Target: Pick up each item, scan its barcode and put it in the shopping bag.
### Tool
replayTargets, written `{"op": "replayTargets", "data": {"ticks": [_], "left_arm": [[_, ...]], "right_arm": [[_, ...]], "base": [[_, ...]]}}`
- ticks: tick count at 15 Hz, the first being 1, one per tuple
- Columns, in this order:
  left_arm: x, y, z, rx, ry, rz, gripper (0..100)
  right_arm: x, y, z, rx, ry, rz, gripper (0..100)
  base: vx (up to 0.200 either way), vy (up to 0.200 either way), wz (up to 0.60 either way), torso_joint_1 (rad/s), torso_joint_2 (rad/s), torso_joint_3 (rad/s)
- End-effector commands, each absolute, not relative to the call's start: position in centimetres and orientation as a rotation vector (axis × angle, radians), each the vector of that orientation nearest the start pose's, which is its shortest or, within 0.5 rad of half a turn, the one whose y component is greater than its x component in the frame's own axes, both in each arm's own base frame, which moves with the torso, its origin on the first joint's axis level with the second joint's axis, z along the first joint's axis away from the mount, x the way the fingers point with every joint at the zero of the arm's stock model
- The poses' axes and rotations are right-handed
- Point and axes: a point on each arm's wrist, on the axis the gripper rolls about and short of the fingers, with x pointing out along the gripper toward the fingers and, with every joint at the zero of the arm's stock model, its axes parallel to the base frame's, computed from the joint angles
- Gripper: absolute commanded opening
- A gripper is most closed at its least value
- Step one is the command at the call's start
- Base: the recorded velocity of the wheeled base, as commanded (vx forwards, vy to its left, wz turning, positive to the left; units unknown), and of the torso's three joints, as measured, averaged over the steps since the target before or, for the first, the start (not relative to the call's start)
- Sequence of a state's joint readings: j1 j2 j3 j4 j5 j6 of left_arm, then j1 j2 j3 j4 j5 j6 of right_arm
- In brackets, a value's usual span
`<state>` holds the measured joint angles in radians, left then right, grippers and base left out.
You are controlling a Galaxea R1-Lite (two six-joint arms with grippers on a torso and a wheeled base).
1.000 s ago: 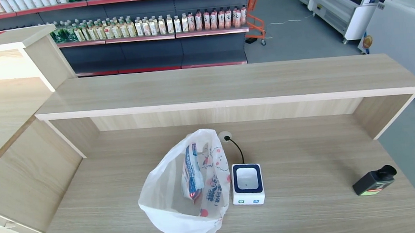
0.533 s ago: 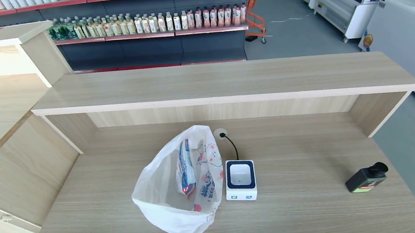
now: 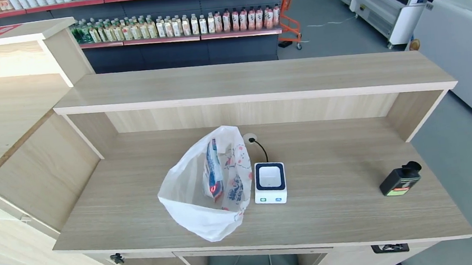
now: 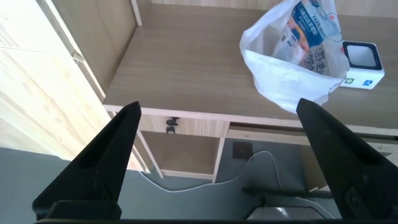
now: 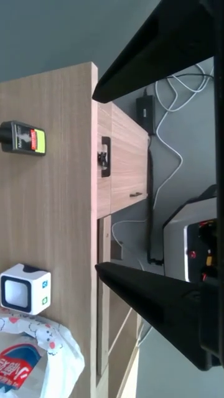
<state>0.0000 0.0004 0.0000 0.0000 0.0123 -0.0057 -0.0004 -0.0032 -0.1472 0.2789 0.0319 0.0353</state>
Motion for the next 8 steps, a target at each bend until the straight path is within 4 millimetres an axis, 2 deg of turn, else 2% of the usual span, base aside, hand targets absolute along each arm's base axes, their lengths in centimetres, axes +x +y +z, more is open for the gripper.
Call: {"op": "replayTargets", "data": {"ticks": [1,8], "left_arm": [[-2.28,0.03,7.55,-0.005,0.000,0.012,100],[-2.28,0.03,7.55,0.003,0.000,0.014,100]], "right_arm": [[-3.67,0.07,8.68,0.040,0.133,0.030,100],[-3.67,0.08,8.68,0.048,0.133,0.031,100]], "base": [[0.000,-0.200,0.00,0.017,0.01,-0.002],[0.000,-0.200,0.00,0.005,0.01,0.002]]}}
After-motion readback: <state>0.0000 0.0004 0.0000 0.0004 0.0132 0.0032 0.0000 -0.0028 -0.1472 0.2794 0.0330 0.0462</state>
